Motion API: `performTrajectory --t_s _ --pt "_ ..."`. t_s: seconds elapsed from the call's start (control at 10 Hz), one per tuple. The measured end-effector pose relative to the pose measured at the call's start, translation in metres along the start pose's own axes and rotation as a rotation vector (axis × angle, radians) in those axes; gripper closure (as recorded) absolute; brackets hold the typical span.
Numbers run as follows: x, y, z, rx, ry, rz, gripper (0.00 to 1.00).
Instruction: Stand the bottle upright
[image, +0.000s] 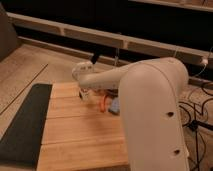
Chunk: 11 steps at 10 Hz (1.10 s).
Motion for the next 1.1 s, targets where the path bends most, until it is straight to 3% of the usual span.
performTrajectory --t_s 0.8,1.0,1.1 --pt "-0.006 -0.001 -0.001 -0.008 -0.019 -0.013 1.0" --pt "-0.017 0.01 -0.003 -0.048 -0.056 -0.047 1.0" --pt "-0.028 0.021 -0.007 -0.089 -0.097 -0.088 1.0"
